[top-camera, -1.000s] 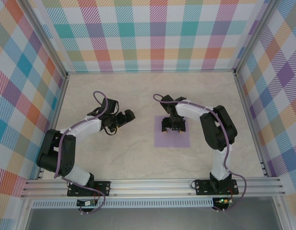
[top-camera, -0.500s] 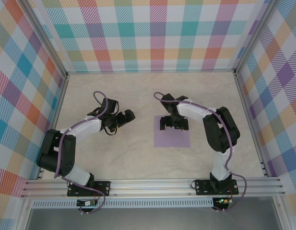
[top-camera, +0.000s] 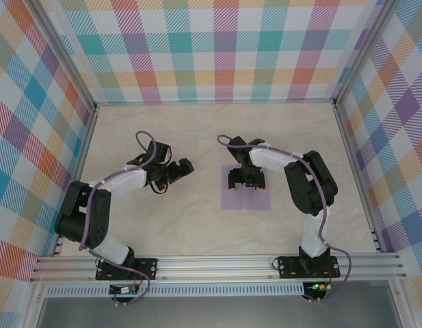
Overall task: Fold a paper plane with a square sheet of paper (pick it up from the middle)
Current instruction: Fold the square sheet of paper in half at the center of the table.
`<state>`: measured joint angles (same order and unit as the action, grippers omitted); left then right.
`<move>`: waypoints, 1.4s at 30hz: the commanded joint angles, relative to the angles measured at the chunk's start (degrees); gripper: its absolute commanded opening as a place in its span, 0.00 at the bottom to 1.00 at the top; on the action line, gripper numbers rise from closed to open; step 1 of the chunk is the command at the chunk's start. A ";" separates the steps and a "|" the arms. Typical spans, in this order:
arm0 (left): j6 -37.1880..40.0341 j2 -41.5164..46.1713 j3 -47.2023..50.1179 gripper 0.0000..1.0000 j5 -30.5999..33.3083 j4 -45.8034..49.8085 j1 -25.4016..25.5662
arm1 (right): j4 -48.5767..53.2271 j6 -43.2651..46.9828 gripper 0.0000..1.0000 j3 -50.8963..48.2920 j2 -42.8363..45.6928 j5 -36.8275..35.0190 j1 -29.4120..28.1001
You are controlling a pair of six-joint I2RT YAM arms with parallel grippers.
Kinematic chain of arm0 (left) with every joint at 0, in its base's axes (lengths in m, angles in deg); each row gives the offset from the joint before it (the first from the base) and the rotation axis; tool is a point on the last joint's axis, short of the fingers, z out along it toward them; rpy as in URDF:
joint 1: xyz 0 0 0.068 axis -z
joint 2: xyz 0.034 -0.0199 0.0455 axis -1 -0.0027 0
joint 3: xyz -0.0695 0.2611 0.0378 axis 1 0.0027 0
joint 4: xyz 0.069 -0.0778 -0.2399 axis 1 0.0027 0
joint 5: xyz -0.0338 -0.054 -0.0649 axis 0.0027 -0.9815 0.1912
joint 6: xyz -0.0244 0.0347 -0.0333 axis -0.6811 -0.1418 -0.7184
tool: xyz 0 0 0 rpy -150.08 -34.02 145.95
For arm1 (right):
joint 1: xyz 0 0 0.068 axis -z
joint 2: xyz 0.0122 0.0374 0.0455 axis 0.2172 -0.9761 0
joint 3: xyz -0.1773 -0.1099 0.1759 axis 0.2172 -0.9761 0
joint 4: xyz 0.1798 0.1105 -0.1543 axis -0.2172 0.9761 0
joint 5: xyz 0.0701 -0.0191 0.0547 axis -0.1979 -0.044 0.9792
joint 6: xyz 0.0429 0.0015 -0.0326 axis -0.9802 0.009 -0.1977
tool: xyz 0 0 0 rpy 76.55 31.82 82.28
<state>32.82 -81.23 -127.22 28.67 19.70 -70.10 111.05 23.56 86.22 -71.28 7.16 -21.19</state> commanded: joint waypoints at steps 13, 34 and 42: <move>-4.80 -0.29 2.09 0.99 -3.47 -6.08 1.43 | -17.54 -2.09 0.26 -7.44 11.15 20.84 0.30; -12.82 -2.35 7.38 0.88 -14.11 -23.39 3.86 | -25.19 -1.34 0.55 -14.78 11.00 20.26 2.40; -12.55 -4.63 5.89 0.86 -16.76 -25.03 6.45 | -23.89 1.02 0.64 -15.43 13.19 19.52 4.68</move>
<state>20.63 -84.48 -120.42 14.23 -3.51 -64.87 85.30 22.56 70.24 -59.81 27.73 -17.37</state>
